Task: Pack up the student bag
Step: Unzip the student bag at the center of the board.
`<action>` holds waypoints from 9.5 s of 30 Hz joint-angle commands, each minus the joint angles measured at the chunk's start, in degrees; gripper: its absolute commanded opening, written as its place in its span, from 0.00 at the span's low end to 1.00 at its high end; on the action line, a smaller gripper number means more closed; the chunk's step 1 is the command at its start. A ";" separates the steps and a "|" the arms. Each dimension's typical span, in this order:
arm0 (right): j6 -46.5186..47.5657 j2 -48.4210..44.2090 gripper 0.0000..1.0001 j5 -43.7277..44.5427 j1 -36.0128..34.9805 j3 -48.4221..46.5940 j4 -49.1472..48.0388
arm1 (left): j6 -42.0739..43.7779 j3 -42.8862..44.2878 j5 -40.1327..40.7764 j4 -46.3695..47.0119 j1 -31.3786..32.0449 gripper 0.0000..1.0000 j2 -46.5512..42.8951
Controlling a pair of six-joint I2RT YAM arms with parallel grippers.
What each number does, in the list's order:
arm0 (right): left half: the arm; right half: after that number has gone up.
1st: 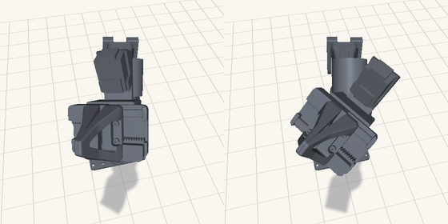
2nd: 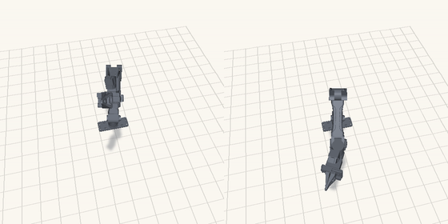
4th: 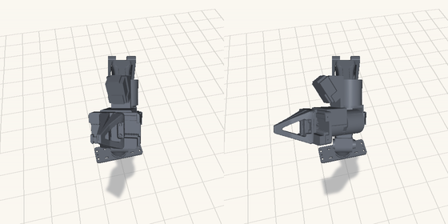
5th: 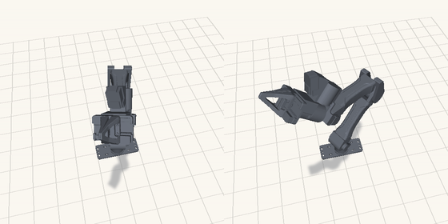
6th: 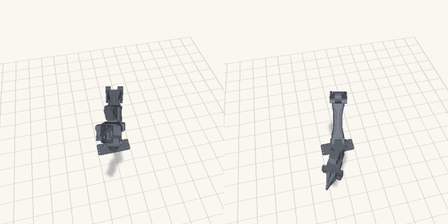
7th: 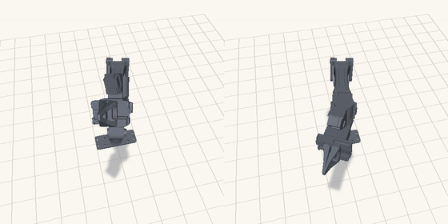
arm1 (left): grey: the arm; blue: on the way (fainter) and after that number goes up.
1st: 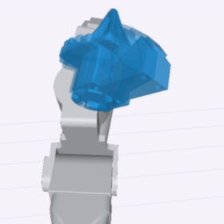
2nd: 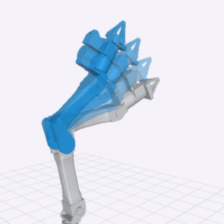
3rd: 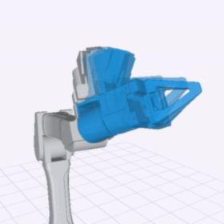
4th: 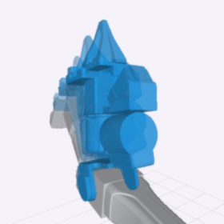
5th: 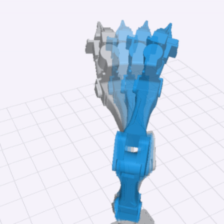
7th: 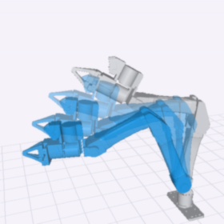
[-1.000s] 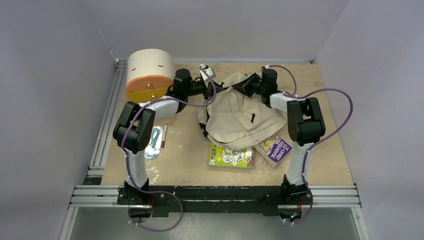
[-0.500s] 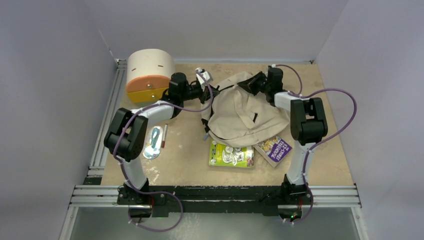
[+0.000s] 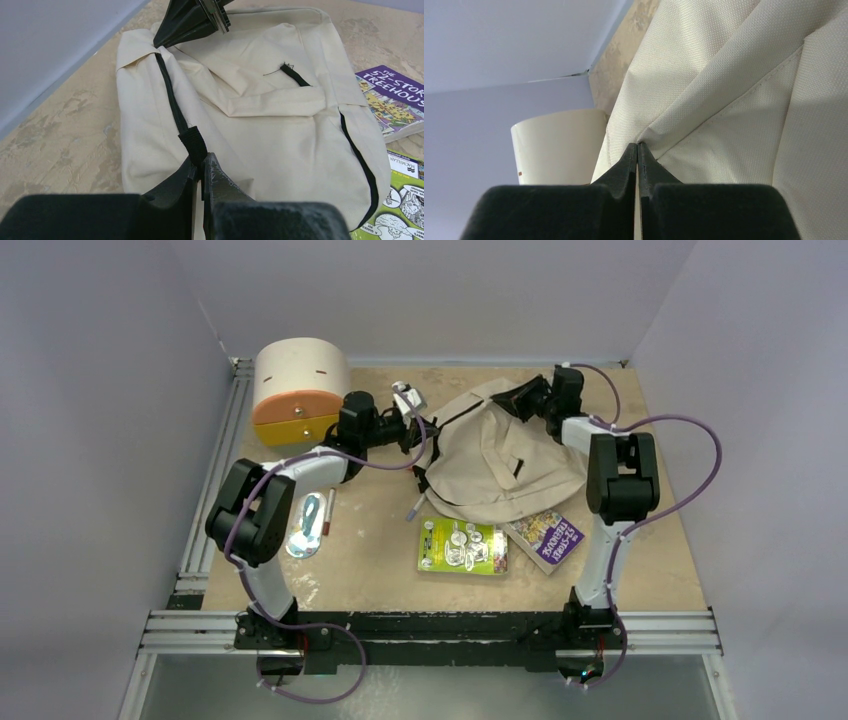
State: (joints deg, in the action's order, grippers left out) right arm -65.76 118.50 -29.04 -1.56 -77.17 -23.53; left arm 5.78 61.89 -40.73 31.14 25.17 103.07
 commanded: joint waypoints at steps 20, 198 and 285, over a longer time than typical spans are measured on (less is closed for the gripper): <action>35.27 -13.90 0.44 4.94 0.46 2.53 -9.52 | -0.20 -1.51 0.35 3.76 0.06 0.00 -2.59; 36.15 -7.23 0.56 13.38 -20.42 -21.88 37.08 | -9.35 -30.94 27.37 20.90 17.61 0.00 -12.28; 4.45 -22.90 0.00 0.75 -3.63 -17.71 12.07 | 2.97 10.48 18.70 10.61 17.83 0.00 3.55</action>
State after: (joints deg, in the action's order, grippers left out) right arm -58.92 99.48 -29.87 -5.13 -90.00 -2.31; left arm 10.50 70.72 -17.78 41.85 42.41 106.39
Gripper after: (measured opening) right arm 0.023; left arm 0.028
